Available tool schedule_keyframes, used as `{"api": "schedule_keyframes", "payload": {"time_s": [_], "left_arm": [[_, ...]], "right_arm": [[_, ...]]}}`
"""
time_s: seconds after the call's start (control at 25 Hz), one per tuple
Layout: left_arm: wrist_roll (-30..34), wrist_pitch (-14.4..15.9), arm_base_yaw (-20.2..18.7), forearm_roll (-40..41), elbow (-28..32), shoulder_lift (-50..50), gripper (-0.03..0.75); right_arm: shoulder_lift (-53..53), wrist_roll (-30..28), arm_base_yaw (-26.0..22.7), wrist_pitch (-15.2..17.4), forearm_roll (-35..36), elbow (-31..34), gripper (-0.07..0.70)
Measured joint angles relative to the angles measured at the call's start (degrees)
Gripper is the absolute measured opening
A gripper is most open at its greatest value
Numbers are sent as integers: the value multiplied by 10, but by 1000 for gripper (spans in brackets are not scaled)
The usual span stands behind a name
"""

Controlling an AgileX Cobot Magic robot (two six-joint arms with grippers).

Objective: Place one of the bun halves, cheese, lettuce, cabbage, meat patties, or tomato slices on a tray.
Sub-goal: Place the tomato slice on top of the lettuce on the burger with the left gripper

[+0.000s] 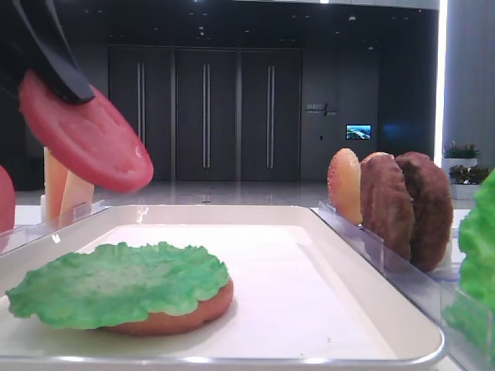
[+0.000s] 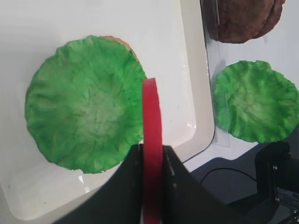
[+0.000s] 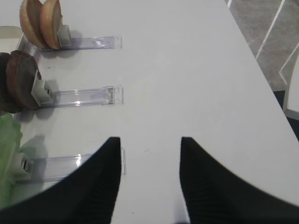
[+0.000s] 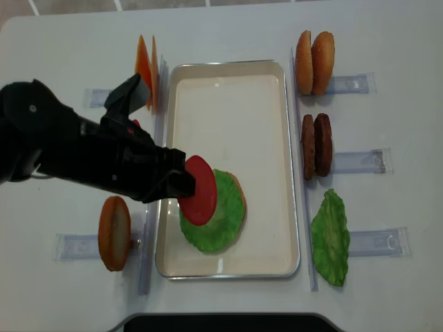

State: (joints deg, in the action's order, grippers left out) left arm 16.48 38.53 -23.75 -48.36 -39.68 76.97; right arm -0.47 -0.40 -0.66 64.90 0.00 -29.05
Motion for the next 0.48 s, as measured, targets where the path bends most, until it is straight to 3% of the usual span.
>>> {"api": "schedule_keyframes", "payload": {"time_s": [0.2,0.48], "left_arm": [[69,-7,1,-70,10,8,55],[117,-25,1,-126,10,78,55]], "right_arm": [[0,0,0,0,0,0,290],[0,0,0,0,0,0,290]]}}
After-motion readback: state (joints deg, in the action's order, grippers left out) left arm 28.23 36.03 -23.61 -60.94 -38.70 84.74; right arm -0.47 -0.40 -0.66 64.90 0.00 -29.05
